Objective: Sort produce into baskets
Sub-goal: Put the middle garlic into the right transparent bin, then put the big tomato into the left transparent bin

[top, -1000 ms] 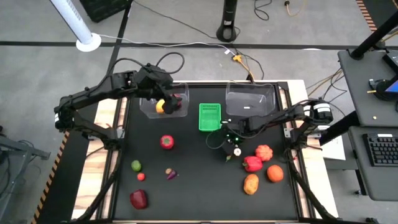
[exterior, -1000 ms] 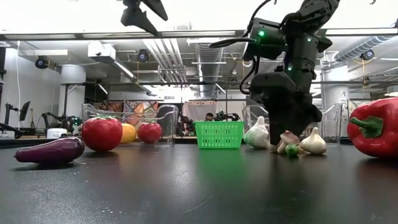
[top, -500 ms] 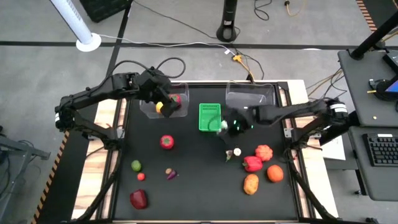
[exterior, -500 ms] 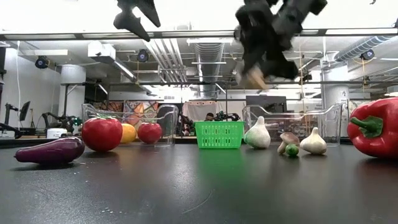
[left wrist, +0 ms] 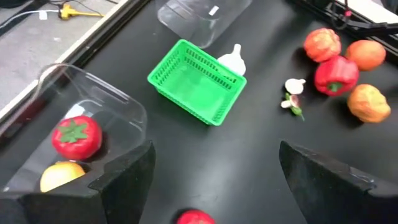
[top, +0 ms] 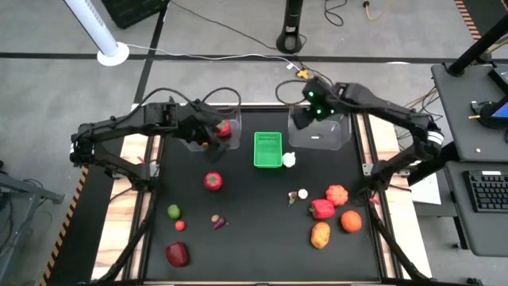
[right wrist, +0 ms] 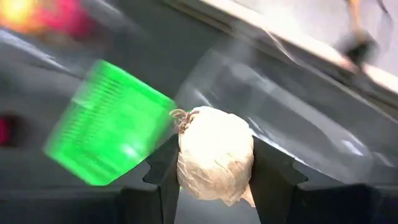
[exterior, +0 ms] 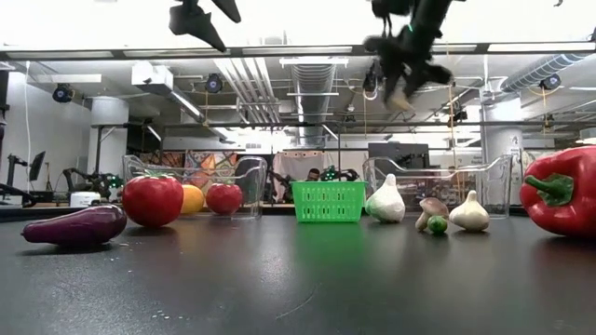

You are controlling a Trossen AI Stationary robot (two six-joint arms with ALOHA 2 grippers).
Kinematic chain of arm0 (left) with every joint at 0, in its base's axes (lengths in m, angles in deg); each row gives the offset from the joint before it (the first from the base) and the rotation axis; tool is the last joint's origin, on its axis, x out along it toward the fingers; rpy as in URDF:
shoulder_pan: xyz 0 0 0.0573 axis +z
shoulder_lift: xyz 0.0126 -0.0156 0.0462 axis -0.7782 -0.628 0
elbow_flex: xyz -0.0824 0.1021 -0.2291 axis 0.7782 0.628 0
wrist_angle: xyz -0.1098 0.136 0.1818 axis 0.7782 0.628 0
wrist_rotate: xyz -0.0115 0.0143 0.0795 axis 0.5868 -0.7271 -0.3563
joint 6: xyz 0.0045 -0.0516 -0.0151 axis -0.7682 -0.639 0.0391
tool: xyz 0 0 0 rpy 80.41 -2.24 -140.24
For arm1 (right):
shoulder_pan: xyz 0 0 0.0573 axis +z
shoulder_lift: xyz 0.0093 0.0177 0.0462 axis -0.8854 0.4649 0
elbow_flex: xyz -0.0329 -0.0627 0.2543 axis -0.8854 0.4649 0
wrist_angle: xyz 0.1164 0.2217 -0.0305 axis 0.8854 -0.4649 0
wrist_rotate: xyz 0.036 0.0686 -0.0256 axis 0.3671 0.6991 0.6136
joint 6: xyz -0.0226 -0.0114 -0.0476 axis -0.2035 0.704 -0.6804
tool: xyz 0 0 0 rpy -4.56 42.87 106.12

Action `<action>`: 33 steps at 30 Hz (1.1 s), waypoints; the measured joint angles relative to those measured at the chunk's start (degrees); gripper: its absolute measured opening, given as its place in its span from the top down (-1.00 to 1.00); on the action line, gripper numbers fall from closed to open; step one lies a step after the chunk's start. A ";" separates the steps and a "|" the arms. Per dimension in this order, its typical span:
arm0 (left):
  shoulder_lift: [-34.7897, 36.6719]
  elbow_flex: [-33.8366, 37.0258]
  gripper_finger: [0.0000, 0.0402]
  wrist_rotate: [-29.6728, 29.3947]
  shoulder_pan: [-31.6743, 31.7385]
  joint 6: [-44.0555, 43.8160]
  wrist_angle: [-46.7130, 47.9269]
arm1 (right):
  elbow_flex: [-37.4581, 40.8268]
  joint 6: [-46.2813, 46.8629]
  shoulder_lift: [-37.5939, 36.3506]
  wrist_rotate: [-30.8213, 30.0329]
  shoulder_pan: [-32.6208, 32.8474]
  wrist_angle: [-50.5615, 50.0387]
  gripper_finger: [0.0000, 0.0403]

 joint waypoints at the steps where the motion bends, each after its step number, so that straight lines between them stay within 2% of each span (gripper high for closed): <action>1: 0.00 0.00 -0.60 0.00 -0.40 -0.28 0.00 | 0.50 -0.30 0.73 0.00 -1.54 -2.32 0.27; 5: 0.00 0.00 -0.60 -0.04 -1.30 -1.27 0.02 | 4.80 -2.95 3.06 0.22 -5.50 -4.84 0.27; 14: 0.00 0.00 -0.60 -0.59 -1.50 -2.55 0.24 | 12.78 -4.80 6.18 0.56 -7.13 -1.16 0.19; 33: 0.00 0.02 -0.60 -0.59 -2.49 -6.70 4.61 | 13.51 -3.78 6.29 3.61 -7.10 1.09 -0.33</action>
